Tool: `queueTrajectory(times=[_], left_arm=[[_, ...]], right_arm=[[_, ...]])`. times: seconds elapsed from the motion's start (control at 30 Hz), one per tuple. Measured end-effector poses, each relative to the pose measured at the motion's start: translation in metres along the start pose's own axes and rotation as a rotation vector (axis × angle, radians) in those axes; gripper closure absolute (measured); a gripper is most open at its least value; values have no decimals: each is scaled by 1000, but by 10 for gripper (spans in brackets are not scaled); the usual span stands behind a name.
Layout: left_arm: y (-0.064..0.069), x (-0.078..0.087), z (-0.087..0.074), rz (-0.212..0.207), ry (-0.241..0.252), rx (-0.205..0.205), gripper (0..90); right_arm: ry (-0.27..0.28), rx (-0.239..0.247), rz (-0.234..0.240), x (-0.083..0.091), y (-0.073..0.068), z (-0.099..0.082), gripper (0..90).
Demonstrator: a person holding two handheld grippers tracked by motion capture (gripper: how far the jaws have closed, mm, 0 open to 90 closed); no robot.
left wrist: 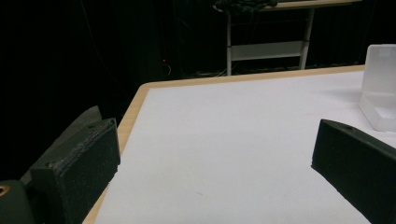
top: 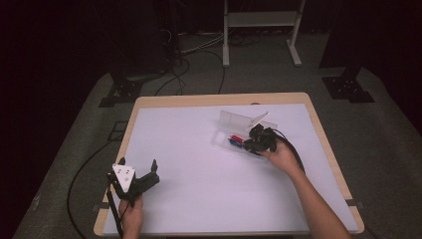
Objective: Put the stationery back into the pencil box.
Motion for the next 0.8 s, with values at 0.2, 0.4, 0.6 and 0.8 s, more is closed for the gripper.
queueTrajectory(times=[0.2, 0.4, 0.6, 0.8], left_arm=[[-1, 0, 0, -3, 2, 8, 3], [-1, 0, 0, -2, 3, 8, 3], [-1, 0, 0, -1, 2, 8, 3], [-1, 0, 0, 0, 2, 5, 4]], right_arm=[[-12, 16, 5, -5, -1, 0, 787], [-21, 14, 7, -7, -2, 1, 783], [-18, 15, 1, -8, 1, 0, 743], [-19, -4, 2, -6, 3, -2, 743]])
Point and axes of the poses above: each handheld gripper's, and its own axes: x roughly backward along the jaws, z roughly out of its top, y roughly to its right, the point moved 9 cm from there along -x, roughly forward along the jaws, and after that the axes turned 3 degrees about -y, right-handed, at the moved point
